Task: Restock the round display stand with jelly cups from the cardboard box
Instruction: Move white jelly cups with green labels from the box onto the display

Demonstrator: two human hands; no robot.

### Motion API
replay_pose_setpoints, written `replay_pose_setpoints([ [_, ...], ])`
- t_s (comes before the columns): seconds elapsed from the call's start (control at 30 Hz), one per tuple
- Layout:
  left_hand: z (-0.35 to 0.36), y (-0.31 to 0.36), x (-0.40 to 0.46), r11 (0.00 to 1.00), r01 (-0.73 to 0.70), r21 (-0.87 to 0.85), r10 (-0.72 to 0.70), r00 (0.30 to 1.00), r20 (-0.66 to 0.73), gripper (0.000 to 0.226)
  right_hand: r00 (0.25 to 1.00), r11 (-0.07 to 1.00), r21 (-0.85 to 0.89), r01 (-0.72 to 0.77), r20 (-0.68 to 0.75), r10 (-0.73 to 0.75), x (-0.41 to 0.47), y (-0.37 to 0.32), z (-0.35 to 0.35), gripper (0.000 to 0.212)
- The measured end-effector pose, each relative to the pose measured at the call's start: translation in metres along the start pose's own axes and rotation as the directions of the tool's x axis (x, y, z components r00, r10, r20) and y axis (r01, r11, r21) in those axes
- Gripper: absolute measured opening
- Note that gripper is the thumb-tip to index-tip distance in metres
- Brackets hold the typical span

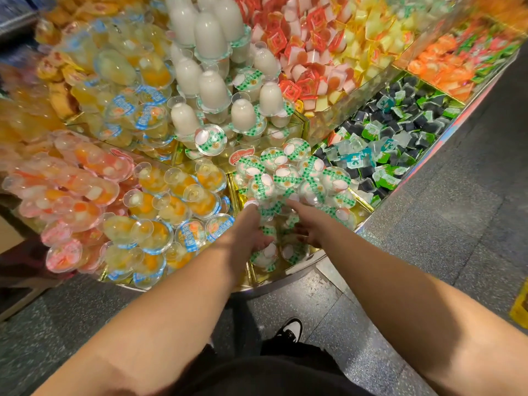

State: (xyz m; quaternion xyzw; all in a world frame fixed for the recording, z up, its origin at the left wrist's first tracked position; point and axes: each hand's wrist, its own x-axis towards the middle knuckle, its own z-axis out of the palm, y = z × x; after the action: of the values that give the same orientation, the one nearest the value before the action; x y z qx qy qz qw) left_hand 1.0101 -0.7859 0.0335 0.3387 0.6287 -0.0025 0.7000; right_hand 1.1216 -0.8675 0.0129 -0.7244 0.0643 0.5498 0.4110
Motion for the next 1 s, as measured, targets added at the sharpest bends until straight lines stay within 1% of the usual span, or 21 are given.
replay_pose_setpoints([
  [0.13, -0.013, -0.001, -0.019, 0.998, 0.041, 0.055, -0.045, 0.996, 0.073, 0.035, 0.996, 0.999, 0.004, 0.036, -0.086, -0.036, -0.019, 0.010, -0.007, 0.069],
  [0.2, -0.028, -0.005, -0.027, 0.994, 0.032, 0.104, -0.042, 0.994, 0.103, 0.047, 0.989, 0.997, -0.027, 0.070, -0.125, -0.072, -0.036, 0.015, -0.003, 0.062],
  [0.27, -0.048, -0.007, -0.035, 0.994, 0.005, 0.112, -0.020, 0.992, 0.128, 0.053, 0.979, 0.993, -0.044, 0.106, -0.173, -0.112, -0.049, 0.022, 0.008, 0.050],
  [0.3, -0.061, -0.008, -0.039, 0.994, -0.036, 0.102, 0.019, 0.987, 0.162, 0.052, 0.973, 0.991, -0.048, 0.127, -0.189, -0.134, -0.057, 0.024, 0.018, 0.044],
  [0.33, -0.075, -0.010, -0.046, 0.988, -0.093, 0.120, 0.067, 0.977, 0.205, 0.048, 0.963, 0.986, -0.055, 0.160, -0.209, -0.168, -0.066, 0.027, 0.032, 0.043],
  [0.37, -0.094, -0.013, -0.054, 0.974, -0.160, 0.161, 0.120, 0.965, 0.234, 0.043, 0.954, 0.979, -0.079, 0.187, -0.222, -0.200, -0.074, 0.030, 0.046, 0.050],
  [0.4, -0.115, -0.017, -0.060, 0.948, -0.234, 0.216, 0.179, 0.952, 0.247, 0.039, 0.943, 0.972, -0.112, 0.208, -0.239, -0.230, -0.081, 0.034, 0.062, 0.060],
  [0.43, -0.138, -0.020, -0.066, 0.913, -0.309, 0.266, 0.244, 0.937, 0.251, 0.033, 0.930, 0.958, -0.159, 0.237, -0.248, -0.271, -0.089, 0.039, 0.079, 0.065],
  [0.47, -0.163, -0.021, -0.071, 0.869, -0.385, 0.309, 0.319, 0.916, 0.245, 0.028, 0.911, 0.933, -0.218, 0.286, -0.240, -0.335, -0.099, 0.042, 0.098, 0.061],
  [0.5, -0.190, -0.022, -0.077, 0.805, -0.469, 0.363, 0.407, 0.882, 0.237, 0.024, 0.891, 0.903, -0.269, 0.336, -0.220, -0.397, -0.110, 0.044, 0.119, 0.050],
  [0.53, -0.219, -0.022, -0.083, 0.720, -0.528, 0.451, 0.485, 0.847, 0.218, 0.023, 0.871, 0.869, -0.315, 0.381, -0.194, -0.452, -0.122, 0.046, 0.143, 0.039],
  [0.57, -0.248, -0.020, -0.089, 0.629, -0.553, 0.547, 0.545, 0.815, 0.197, 0.023, 0.852, 0.831, -0.373, 0.412, -0.166, -0.497, -0.133, 0.046, 0.166, 0.030],
  [0.6, -0.279, -0.019, -0.095, 0.562, -0.549, 0.619, 0.592, 0.789, 0.163, 0.023, 0.838, 0.793, -0.433, 0.429, -0.136, -0.528, -0.145, 0.046, 0.192, 0.027],
  [0.63, -0.311, -0.018, -0.100, 0.527, -0.534, 0.662, 0.626, 0.770, 0.123, 0.024, 0.821, 0.745, -0.490, 0.452, -0.097, -0.562, -0.157, 0.044, 0.220, 0.026],
  [0.7, -0.374, -0.017, -0.107, 0.487, -0.505, 0.713, 0.679, 0.732, 0.054, 0.030, 0.791, 0.647, -0.562, 0.515, 0.022, -0.611, -0.177, 0.044, 0.277, 0.027],
  [0.73, -0.405, -0.017, -0.111, 0.471, -0.488, 0.735, 0.701, 0.713, 0.024, 0.033, 0.782, 0.599, -0.591, 0.540, 0.089, -0.617, -0.186, 0.045, 0.307, 0.025],
  [0.8, -0.464, -0.018, -0.120, 0.469, -0.436, 0.768, 0.720, 0.692, -0.047, 0.037, 0.729, 0.466, -0.633, 0.618, 0.240, -0.640, -0.204, 0.044, 0.364, 0.020],
  [0.87, -0.518, -0.020, -0.128, 0.498, -0.383, 0.778, 0.720, 0.682, -0.125, 0.034, 0.681, 0.330, -0.665, 0.670, 0.372, -0.631, -0.217, 0.044, 0.420, 0.023],
  [0.93, -0.569, -0.024, -0.136, 0.524, -0.358, 0.773, 0.730, 0.656, -0.191, 0.029, 0.633, 0.206, -0.672, 0.712, 0.485, -0.604, -0.229, 0.045, 0.474, 0.028],
  [1.0, -0.616, -0.032, -0.140, 0.558, -0.327, 0.763, 0.728, 0.634, -0.261, 0.029, 0.566, 0.093, -0.642, 0.761, 0.588, -0.578, -0.232, 0.049, 0.524, 0.021],
])
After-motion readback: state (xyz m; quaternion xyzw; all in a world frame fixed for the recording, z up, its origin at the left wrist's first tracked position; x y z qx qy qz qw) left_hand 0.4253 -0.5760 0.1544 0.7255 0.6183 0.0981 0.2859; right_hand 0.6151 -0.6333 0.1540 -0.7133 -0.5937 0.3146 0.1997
